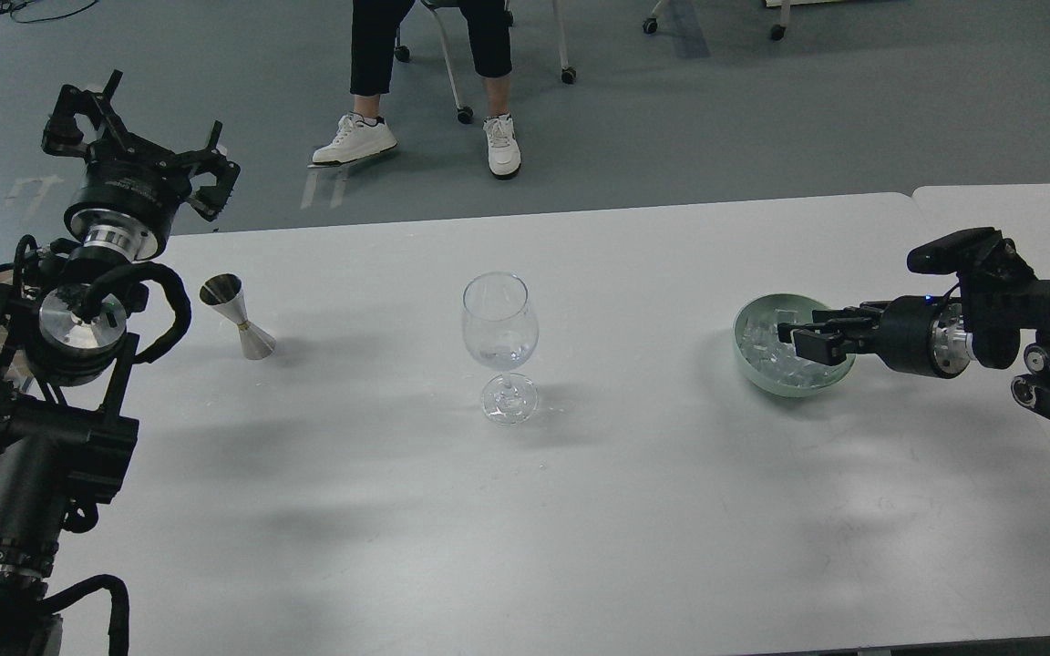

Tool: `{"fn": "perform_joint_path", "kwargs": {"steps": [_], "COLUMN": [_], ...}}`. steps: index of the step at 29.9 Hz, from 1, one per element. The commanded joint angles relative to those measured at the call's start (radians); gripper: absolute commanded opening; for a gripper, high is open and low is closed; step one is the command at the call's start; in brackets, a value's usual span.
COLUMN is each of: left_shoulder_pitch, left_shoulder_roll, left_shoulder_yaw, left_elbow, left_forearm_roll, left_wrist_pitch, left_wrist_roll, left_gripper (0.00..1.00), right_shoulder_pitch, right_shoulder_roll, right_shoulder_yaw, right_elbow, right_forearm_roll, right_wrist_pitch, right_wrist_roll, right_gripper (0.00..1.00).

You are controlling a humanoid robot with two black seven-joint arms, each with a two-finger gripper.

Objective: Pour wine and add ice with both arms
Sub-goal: 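Grasp an ice cube in the bowl with the right gripper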

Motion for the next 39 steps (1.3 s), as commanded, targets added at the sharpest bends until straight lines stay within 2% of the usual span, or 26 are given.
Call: {"fn": "perform_joint_path", "kwargs": {"steps": [1, 8, 15, 25, 28, 32, 39], "left_shoulder_pitch": [-0.001, -0.003, -0.001, -0.001, -0.001, -0.001, -0.001], "left_shoulder_roll": [0.0, 0.005, 0.003, 0.003, 0.003, 0.003, 0.0], "left_shoulder_yaw": [0.0, -0.002, -0.002, -0.003, -0.003, -0.003, -0.003], "left_elbow": [0.002, 0.005, 0.006, 0.006, 0.008, 0.008, 0.008], "left_forearm_roll": [0.0, 0.0, 0.0, -0.002, -0.002, -0.002, -0.002], "left_wrist_pitch": [0.0, 0.0, 0.0, 0.0, 0.0, 0.0, 0.0], "left_wrist_roll": [0.0, 0.0, -0.001, -0.001, -0.001, -0.001, -0.001], "left_gripper": [0.96, 0.96, 0.96, 0.96, 0.96, 0.96, 0.96], "right_shoulder_pitch": [-0.001, -0.006, -0.014, -0.015, -0.015, -0.018, -0.018], "right_shoulder_roll": [0.0, 0.0, 0.0, 0.0, 0.0, 0.0, -0.001], "right_shoulder_yaw": [-0.001, -0.002, -0.002, -0.002, -0.002, -0.002, -0.002], "right_elbow": [0.002, -0.004, -0.005, -0.004, -0.004, -0.004, -0.001], "right_forearm_roll": [-0.001, -0.007, -0.009, -0.009, -0.009, -0.009, -0.006], "right_wrist_pitch": [-0.002, -0.002, -0.002, -0.008, -0.009, -0.009, -0.009], "right_wrist_roll": [0.0, 0.0, 0.0, 0.002, 0.002, 0.0, 0.005], "right_gripper": [0.53, 0.48, 0.38, 0.34, 0.29, 0.16, 0.11]}}
